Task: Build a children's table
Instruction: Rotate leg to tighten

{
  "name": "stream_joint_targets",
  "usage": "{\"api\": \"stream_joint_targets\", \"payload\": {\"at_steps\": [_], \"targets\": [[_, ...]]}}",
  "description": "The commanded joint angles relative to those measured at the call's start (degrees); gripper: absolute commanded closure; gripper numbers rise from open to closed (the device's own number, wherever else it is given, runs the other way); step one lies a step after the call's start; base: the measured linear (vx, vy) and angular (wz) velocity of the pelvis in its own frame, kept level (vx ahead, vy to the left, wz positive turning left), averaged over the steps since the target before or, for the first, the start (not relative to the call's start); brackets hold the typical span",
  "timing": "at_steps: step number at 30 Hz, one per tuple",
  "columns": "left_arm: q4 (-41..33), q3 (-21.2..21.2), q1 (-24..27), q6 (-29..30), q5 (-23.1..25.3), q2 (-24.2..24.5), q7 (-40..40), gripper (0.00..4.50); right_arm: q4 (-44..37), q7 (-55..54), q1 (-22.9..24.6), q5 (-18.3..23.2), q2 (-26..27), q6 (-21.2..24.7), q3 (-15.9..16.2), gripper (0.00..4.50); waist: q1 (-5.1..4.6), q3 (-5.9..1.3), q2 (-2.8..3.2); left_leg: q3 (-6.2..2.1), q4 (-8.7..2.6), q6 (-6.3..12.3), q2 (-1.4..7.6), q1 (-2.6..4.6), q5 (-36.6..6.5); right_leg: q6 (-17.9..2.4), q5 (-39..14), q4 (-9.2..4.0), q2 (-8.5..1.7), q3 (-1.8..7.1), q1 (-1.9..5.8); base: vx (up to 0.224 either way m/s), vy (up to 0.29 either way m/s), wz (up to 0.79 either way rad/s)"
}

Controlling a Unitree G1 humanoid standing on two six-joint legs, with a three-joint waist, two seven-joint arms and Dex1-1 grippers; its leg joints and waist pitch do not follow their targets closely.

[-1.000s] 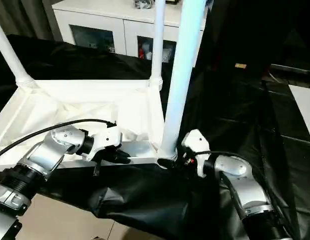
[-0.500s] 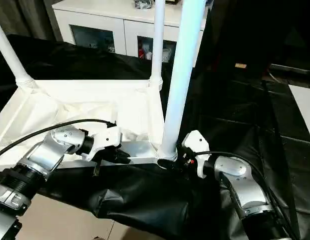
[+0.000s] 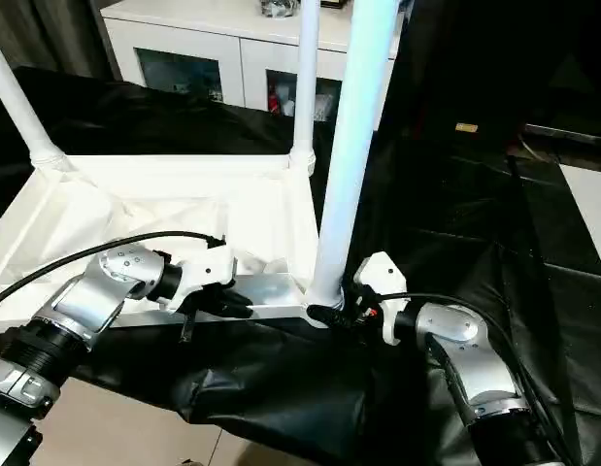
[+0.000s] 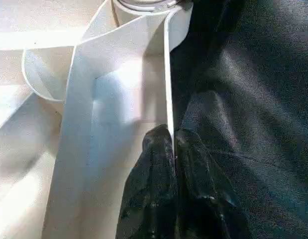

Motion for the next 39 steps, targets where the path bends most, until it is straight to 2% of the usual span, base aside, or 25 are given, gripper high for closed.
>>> {"api": "stream_joint_targets", "payload": {"at_steps": [1,5,7,8,9,10,12,13,14,17,18,19,20,22,23,24,25,26,28,31,33,34,38,39], "targets": [[1.6,-2.7,0.9,0.8,1.8,0.5,-1.1,4.5,0.1,0.6,-0.6,0.5,0.3,-0.6,-0.6,1.78,0.16,-2.97,-0.5,-2.35,-4.56,1.09,4.92,0.36,-15.8,-12.1,-20.2,-4.04,-4.98,3.68,1.93,0.0,0.0,0.0],[1.7,-2.5,0.9,1.0,2.0,0.4,-0.5,4.5,0.7,-0.8,-0.4,0.6,1.2,-1.5,-1.2,1.78,0.05,-2.92,-0.37,-2.36,-4.62,0.9,4.93,0.4,-16.3,-12.1,-20.6,-4.13,-4.94,3.67,1.83,0.0,0.0,0.0],[3.6,-1.1,0.7,2.2,2.1,-1.4,3.7,4.5,4.9,-8.9,-1.5,-1.4,4.2,-2.2,-3.2,1.78,-0.01,-2.9,-0.27,-2.39,-4.62,0.6,4.88,0.39,-16.7,-12.1,-21.0,-4.14,-4.94,3.66,1.76,0.0,0.0,0.0],[5.1,0.0,0.3,2.7,1.9,-3.2,7.0,4.5,7.2,-14.5,-2.1,-2.7,6.1,-1.6,-4.1,1.78,-0.48,-2.65,-0.38,-2.42,-4.64,-0.6,4.71,0.49,-18.6,-11.6,-24.5,-4.59,-4.91,3.48,1.45,0.0,0.0,0.0],[6.3,0.7,-0.1,2.8,1.9,-4.8,9.8,4.5,8.9,-18.6,-2.5,-3.4,7.8,-1.2,-4.7,1.79,-0.48,-2.64,-0.36,-2.6,-4.61,-1.0,4.59,0.64,-19.5,-11.1,-26.2,-4.72,-4.95,3.33,1.37,0.0,0.0,0.0],[6.3,0.7,-0.1,2.8,1.9,-4.8,9.8,4.5,8.9,-18.6,-2.5,-3.4,7.8,-1.2,-4.7,1.8,-0.74,-2.54,-0.36,-2.81,-4.68,-1.55,4.58,0.78,-21.1,-9.9,-29.3,-5.05,-4.97,3.2,1.27,0.0,0.0,0.0],[9.0,1.9,-1.5,4.9,2.4,-9.1,16.8,4.5,12.8,-29.6,-3.7,-5.3,12.3,0.5,-6.2,1.8,-0.96,-2.38,-0.32,-2.99,-4.69,-1.8,4.59,0.92,-23.2,-8.2,-32.6,-5.52,-4.95,3.08,1.01,0.0,0.0,0.0],[9.1,1.9,-1.6,5.1,2.5,-9.3,17.1,4.5,13.0,-30.1,-3.8,-5.3,12.5,0.6,-6.3,1.8,-1.17,-2.36,-0.32,-2.98,-4.73,-1.97,4.59,0.99,-23.9,-8.0,-33.2,-5.65,-4.91,3.07,0.85,0.0,0.0,0.0],[9.9,2.0,-2.2,6.2,2.8,-11.0,19.5,4.5,14.4,-34.4,-4.6,-5.7,14.2,1.6,-7.1,1.8,-1.67,-2.29,-0.34,-3.35,-4.82,-2.56,4.54,0.98,-25.9,-6.7,-35.4,-5.92,-4.89,2.75,0.88,0.0,0.0,0.0],[14.0,2.8,-4.8,9.1,3.9,-17.4,29.0,4.5,20.0,-46.9,-8.2,-5.7,20.0,2.8,-10.2,1.8,-2.11,-2.31,-0.3,-3.41,-4.65,-2.81,4.32,1.28,-27.7,-5.8,-36.8,-6.38,-4.88,2.52,0.45,0.0,0.0,0.0],[16.4,3.1,-6.0,9.6,4.6,-20.5,33.8,4.5,22.5,-50.6,-10.0,-5.0,22.6,2.5,-11.4,1.8,-2.17,-2.29,-0.14,-3.5,-4.45,-3.08,4.27,1.8,-28.7,-5.4,-37.9,-6.81,-4.92,2.27,0.09,0.0,0.0,0.0],[16.6,3.1,-6.1,9.6,4.8,-20.8,34.2,4.5,22.7,-50.8,-10.2,-5.0,22.8,2.4,-11.3,1.81,-2.32,-2.07,0.0,-3.34,-3.96,-3.1,4.0,2.88,-30.9,-4.5,-39.5,-7.78,-4.61,1.58,-0.67,0.0,0.0,0.0],[18.5,2.6,-6.9,9.1,5.7,-22.7,36.8,4.5,24.1,-52.2,-11.6,-5.8,24.2,1.6,-10.7,1.81,-2.5,-2.09,0.07,-3.53,-4.17,-2.73,3.94,2.7,-31.7,-3.5,-39.0,-8.15,-4.51,1.02,-0.14,0.0,0.0,0.0],[20.0,1.9,-7.5,8.5,6.6,-24.0,37.9,4.5,25.4,-52.3,-12.8,-6.5,25.3,0.7,-9.5,1.81,-2.56,-2.13,0.37,-3.86,-4.85,-2.87,4.31,2.35,-33.0,-3.0,-36.2,-7.92,-4.37,0.89,0.38,0.0,0.0,0.0],[20.8,1.5,-7.7,8.4,6.9,-24.6,38.1,4.5,25.7,-51.3,-13.6,-7.2,25.7,-0.3,-8.5,1.81,-2.73,-2.15,0.36,-3.96,-5.02,-2.92,4.33,2.17,-33.5,-3.1,-35.3,-7.8,-4.36,0.85,0.6,0.0,0.0,0.0],[21.4,1.0,-8.0,8.2,7.4,-24.7,38.3,4.5,24.8,-48.6,-13.7,-6.5,26.1,-1.1,-8.0,1.81,-2.85,-2.06,0.65,-4.07,-5.33,-3.15,4.38,2.04,-34.7,-3.2,-34.2,-7.86,-4.38,0.81,0.75,0.0,0.0,0.0],[21.8,0.8,-8.2,8.1,7.7,-24.8,38.5,4.5,24.2,-46.9,-13.8,-6.0,26.4,-1.7,-7.9,1.81,-2.76,-2.19,0.57,-4.05,-5.25,-3.21,4.34,2.3,-35.1,-3.6,-33.8,-7.87,-4.66,0.96,0.64,0.0,0.0,0.0],[22.0,0.7,-8.2,8.0,7.7,-24.6,38.3,4.5,23.2,-46.2,-13.5,-5.6,26.5,-2.3,-8.1,1.81,-2.77,-2.23,0.53,-4.08,-5.31,-3.06,4.32,2.03,-34.7,-3.9,-33.4,-7.84,-4.86,1.07,0.85,0.0,0.0,0.0],[22.8,1.0,-8.5,7.6,8.0,-24.1,38.2,4.5,22.3,-46.3,-13.2,-6.0,26.4,-3.6,-8.5,1.11,-2.55,-2.28,0.27,-4.0,-5.38,-2.74,4.39,1.78,-33.3,-4.5,-32.9,-7.72,-5.11,1.31,0.89,0.0,0.0,0.0],[23.9,1.3,-8.5,6.7,8.0,-22.5,36.6,4.5,19.0,-45.8,-11.7,-6.3,24.7,-5.2,-8.3,1.01,-2.36,-2.2,0.28,-4.01,-5.44,-2.24,4.41,1.56,-32.4,-4.4,-33.9,-7.75,-5.3,1.38,0.98,0.0,0.0,0.0],[23.4,1.3,-8.2,6.8,7.9,-21.6,35.2,4.5,16.5,-45.2,-10.5,-6.5,23.3,-5.0,-8.2,0.76,-2.52,-2.24,0.04,-4.28,-5.83,-2.1,4.53,0.73,-31.4,-4.1,-33.7,-7.38,-5.3,1.4,1.59,0.0,0.0,0.0],[23.3,1.3,-8.2,6.8,7.9,-21.5,35.0,4.5,16.1,-45.1,-10.2,-6.5,23.0,-5.0,-8.2,0.68,-2.48,-2.39,0.15,-4.42,-5.94,-2.03,4.62,0.27,-30.0,-4.3,-32.9,-7.12,-5.47,1.55,1.91,0.0,0.0,0.0],[20.9,0.8,-6.9,5.9,7.2,-18.6,29.9,4.5,11.2,-40.3,-7.4,-7.3,18.2,-4.0,-7.7,0.31,-2.66,-2.19,0.08,-3.97,-5.53,-1.42,4.53,1.07,-30.3,-4.9,-34.1,-7.74,-5.51,1.76,1.03,0.0,0.0,0.0],[19.3,0.5,-6.2,6.0,6.9,-17.1,27.6,4.5,9.9,-36.6,-6.5,-7.0,15.9,-4.4,-7.4,0.31,-2.64,-2.21,0.08,-4.01,-5.54,-1.24,4.59,0.99,-29.9,-5.1,-33.8,-7.66,-5.58,1.78,1.13,0.0,0.0,0.0]]}}
